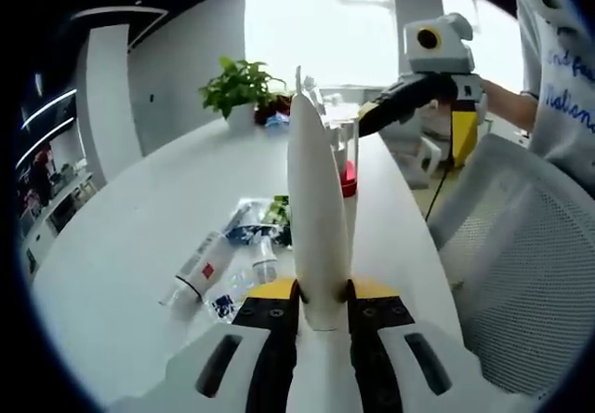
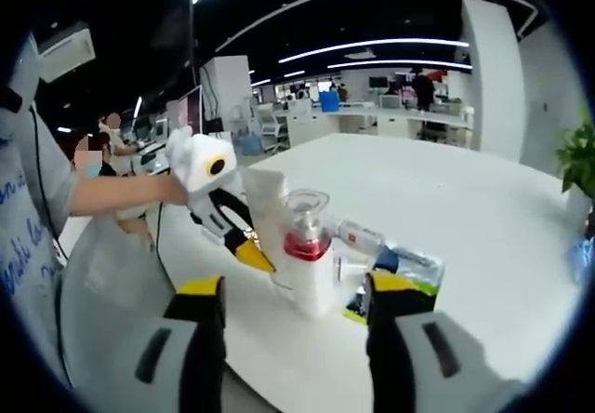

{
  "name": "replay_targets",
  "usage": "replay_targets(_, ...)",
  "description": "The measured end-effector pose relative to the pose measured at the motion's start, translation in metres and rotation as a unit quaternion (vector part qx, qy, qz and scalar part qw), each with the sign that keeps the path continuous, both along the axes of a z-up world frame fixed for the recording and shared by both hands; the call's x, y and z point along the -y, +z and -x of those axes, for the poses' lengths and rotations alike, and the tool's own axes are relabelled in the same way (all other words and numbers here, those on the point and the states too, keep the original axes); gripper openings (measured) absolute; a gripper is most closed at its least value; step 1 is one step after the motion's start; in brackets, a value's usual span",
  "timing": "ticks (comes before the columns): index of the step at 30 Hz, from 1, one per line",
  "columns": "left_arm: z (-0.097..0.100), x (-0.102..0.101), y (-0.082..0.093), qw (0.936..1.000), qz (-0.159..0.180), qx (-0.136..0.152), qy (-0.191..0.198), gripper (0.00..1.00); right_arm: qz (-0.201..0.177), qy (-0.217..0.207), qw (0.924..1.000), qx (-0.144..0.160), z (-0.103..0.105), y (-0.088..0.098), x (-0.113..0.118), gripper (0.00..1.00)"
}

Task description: Arrange the skincare products in the storage area until every visible bottle or jar stands upright without overlapping.

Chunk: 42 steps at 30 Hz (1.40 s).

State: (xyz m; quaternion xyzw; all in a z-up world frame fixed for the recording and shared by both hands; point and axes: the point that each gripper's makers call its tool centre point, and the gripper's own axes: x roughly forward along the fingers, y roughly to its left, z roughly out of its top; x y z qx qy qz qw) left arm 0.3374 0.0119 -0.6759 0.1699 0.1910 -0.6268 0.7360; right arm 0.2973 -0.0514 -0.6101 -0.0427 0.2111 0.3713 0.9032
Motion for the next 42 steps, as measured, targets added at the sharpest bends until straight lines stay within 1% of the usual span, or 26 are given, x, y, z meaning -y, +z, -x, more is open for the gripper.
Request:
replay_targets(2,0.001,0.000,0.000,1.0000,0.002,-0.004,-0.001,0.16,0.000,0.001,1.0000,0.000,0.000,0.000,0.000,0.62)
replay_targets(9,0.002,0.000,-0.001,1.0000,0.001,-0.001,-0.005,0.17,0.003,0.001,1.0000,-0.002,0.001,-0.001,0.000,0.62)
replay_targets(13,0.003,0.002,-0.002,1.0000,-0.001,0.001,-0.005,0.25,0.002,-0.001,1.0000,-0.002,0.002,-0.001,0.001,0.62)
replay_targets(18,-0.001,0.001,0.001,1.0000,0.002,0.003,0.003,0.27,0.006,-0.002,1.0000,-0.005,0.003,-0.003,0.002,0.63)
replay_targets(22,-0.003,-0.006,0.004,0.9998,0.000,0.003,0.020,0.31,0.007,-0.005,0.9999,-0.006,0.003,-0.004,0.002,0.64)
replay_targets(26,-0.006,-0.012,0.009,0.9990,0.000,0.006,0.044,0.35,0.009,-0.014,0.9998,-0.009,0.001,-0.006,0.002,0.68)
replay_targets(31,-0.010,-0.025,0.011,0.9964,-0.015,0.015,0.083,0.41,0.012,-0.021,0.9997,-0.006,-0.002,-0.005,0.005,0.72)
replay_targets(33,-0.008,-0.027,0.013,0.9960,-0.017,0.017,0.086,0.43,0.017,-0.023,0.9996,-0.005,-0.002,-0.006,0.006,0.74)
replay_targets(35,-0.009,-0.033,0.016,0.9941,-0.021,0.022,0.104,0.45,0.020,-0.024,0.9995,-0.005,-0.002,-0.007,0.006,0.76)
replay_targets(37,-0.009,-0.038,0.018,0.9925,-0.024,0.022,0.118,0.47,0.021,-0.021,0.9995,-0.006,-0.002,-0.007,0.006,0.76)
replay_targets(40,-0.009,-0.047,0.018,0.9894,-0.034,0.020,0.140,0.52,0.018,-0.020,0.9996,-0.005,-0.001,-0.007,0.005,0.77)
replay_targets(41,-0.007,-0.049,0.019,0.9890,-0.036,0.025,0.142,0.54,0.021,-0.021,0.9995,-0.006,-0.001,-0.008,0.005,0.77)
replay_targets(42,-0.007,-0.053,0.020,0.9873,-0.040,0.025,0.152,0.56,0.026,-0.022,0.9994,-0.006,-0.001,-0.008,0.006,0.78)
